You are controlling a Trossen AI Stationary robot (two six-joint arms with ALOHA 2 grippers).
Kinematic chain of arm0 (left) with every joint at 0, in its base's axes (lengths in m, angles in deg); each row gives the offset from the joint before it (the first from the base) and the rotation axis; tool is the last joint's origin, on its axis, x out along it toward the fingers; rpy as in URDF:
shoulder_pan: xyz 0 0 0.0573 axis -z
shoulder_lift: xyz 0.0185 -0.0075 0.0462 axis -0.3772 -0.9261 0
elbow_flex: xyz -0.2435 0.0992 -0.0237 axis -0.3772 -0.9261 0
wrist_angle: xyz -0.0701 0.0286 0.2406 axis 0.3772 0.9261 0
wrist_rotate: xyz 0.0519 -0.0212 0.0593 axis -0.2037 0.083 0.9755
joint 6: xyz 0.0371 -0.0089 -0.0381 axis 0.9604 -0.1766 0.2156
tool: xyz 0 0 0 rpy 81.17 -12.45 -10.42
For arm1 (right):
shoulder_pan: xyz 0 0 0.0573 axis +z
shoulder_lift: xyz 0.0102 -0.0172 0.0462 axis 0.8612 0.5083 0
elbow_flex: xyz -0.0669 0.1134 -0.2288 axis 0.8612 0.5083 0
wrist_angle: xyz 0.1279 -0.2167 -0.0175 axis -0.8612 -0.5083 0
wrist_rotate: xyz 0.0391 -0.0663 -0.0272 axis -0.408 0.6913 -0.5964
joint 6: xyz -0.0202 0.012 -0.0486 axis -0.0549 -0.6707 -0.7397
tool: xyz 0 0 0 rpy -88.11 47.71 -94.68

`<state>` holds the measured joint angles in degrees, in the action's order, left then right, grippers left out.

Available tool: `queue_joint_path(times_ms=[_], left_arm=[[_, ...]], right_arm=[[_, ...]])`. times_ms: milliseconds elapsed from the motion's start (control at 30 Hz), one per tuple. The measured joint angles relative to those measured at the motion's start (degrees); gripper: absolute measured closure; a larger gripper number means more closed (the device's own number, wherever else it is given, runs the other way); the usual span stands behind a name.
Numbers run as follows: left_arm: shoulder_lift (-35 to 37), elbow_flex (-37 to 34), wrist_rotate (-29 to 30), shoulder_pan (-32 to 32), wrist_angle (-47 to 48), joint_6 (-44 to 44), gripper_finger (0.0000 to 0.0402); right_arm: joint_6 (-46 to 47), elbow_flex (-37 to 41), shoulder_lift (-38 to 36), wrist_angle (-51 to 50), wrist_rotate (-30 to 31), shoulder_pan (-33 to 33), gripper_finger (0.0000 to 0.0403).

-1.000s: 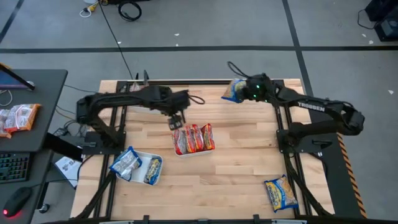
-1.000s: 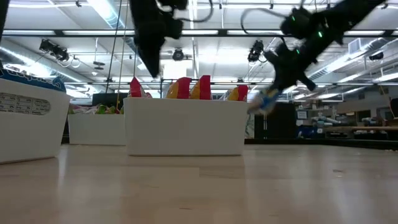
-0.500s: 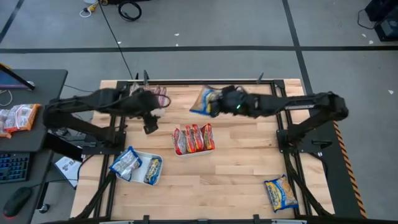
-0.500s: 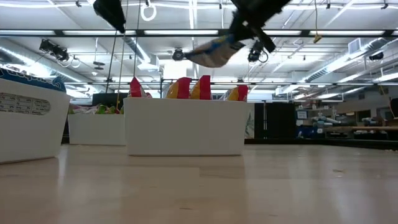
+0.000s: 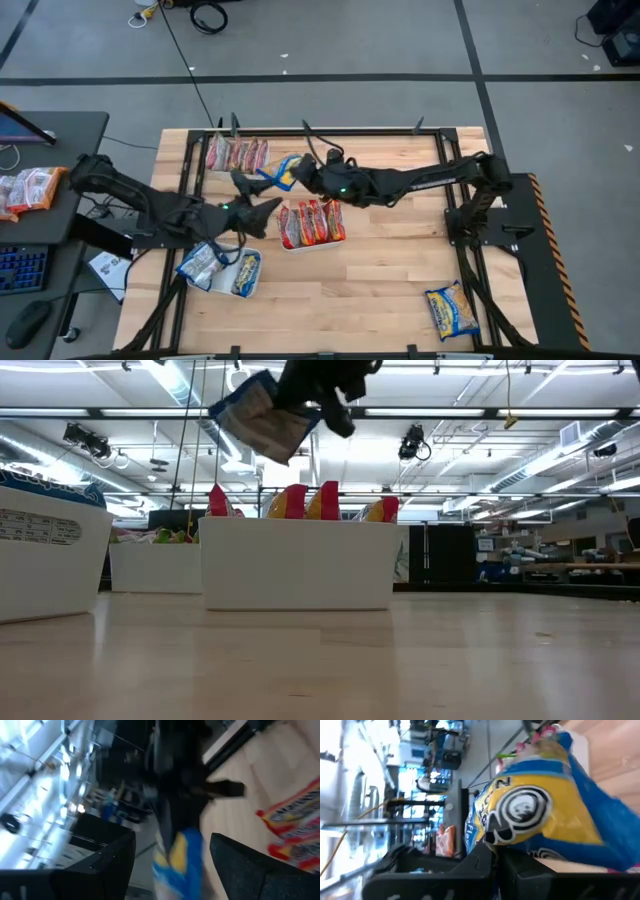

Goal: Sort Maruchan noodles
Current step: Put the blue noodle pack into the bottom white bin

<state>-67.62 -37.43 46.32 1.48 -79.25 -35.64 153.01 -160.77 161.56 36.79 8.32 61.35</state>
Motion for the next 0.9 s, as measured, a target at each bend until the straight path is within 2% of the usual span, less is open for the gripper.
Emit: queue_joint_path(times_ms=[100, 233, 300, 467, 567, 733, 900], left_arm=[[-2.2, 0.1, 0.6, -0.5, -2.5, 3.4, 0.0140], [-4.5, 0.1, 0.9, -1.7, 1.0, 3.4, 0.0136], [-5.0, 0.1, 2.7, -2.6, 3.7, 3.6, 0.0136], [-4.8, 0.1, 11.8, -4.5, 6.1, 2.0, 0.0138], [-4.2, 0.9, 12.1, -4.9, 6.4, 1.3, 0.0151], [-4.2, 2.1, 4.8, -5.2, 7.2, -4.6, 0.0208], [-4.2, 2.1, 2.9, -7.3, 10.4, -10.0, 0.0316]], right_arm=[[2.8, -2.3, 2.9, -0.2, 0.0, 0.3, 0.0391], [4.0, -4.1, 4.7, 0.6, -1.1, 0.7, 0.0391], [3.7, -4.7, 4.7, 0.4, -0.7, 1.1, 0.0391], [0.4, -5.0, 2.8, -0.1, 1.9, 2.0, 0.0390], [-0.2, -5.0, 2.3, -0.6, 2.3, 2.1, 0.0390], [0.0, -5.0, 2.3, -1.1, 1.2, 2.2, 0.0389], [-2.8, -4.9, 2.3, -0.4, 1.6, 2.1, 0.0369]])
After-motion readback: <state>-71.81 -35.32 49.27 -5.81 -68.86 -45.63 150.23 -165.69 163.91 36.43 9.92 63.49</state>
